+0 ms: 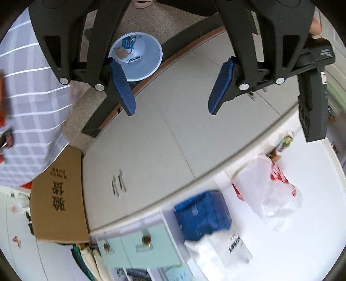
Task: Collect trash
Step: 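Grasp the gold wrapper with left tool while right tool grasps red-white wrapper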
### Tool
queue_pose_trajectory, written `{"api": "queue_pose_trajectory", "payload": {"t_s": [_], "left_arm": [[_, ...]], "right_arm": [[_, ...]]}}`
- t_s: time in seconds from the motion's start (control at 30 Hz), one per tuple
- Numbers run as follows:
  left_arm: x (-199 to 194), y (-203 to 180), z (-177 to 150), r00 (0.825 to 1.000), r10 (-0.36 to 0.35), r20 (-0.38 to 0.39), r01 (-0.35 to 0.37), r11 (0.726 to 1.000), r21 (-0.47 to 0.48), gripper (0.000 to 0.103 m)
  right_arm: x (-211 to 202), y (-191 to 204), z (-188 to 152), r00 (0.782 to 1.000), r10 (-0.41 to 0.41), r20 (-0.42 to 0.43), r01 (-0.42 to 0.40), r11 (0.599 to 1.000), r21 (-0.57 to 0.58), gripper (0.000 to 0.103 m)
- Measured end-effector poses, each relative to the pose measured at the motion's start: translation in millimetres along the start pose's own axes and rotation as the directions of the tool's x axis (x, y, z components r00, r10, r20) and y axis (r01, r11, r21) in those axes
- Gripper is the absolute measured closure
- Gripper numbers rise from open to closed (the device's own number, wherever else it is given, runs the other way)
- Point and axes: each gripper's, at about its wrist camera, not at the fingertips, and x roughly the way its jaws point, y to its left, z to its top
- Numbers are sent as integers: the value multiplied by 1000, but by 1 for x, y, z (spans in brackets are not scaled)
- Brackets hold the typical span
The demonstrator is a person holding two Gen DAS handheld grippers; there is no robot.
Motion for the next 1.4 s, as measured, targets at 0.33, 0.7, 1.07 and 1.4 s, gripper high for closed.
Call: {"api": "queue_pose_trajectory", "payload": {"t_s": [0.33,0.7,1.07,1.4], "left_arm": [[-6,-160,-3,994,-101,-32,105,950,295,33],[77,-316,-32,958,-90,-271,238,776,583,30],[170,-359,-50,941,59,-332,204,683,701,39],[211,-359,-46,932,71,-355,204,706,678,85]], "right_arm": [[-116,-77,55,979,-193,63,196,979,-53,33],[-151,-222,89,882,-462,-88,462,886,-23,33],[-103,-290,90,850,-454,-267,451,889,-76,33],[-55,-312,107,837,-422,-349,411,905,-109,33]]}}
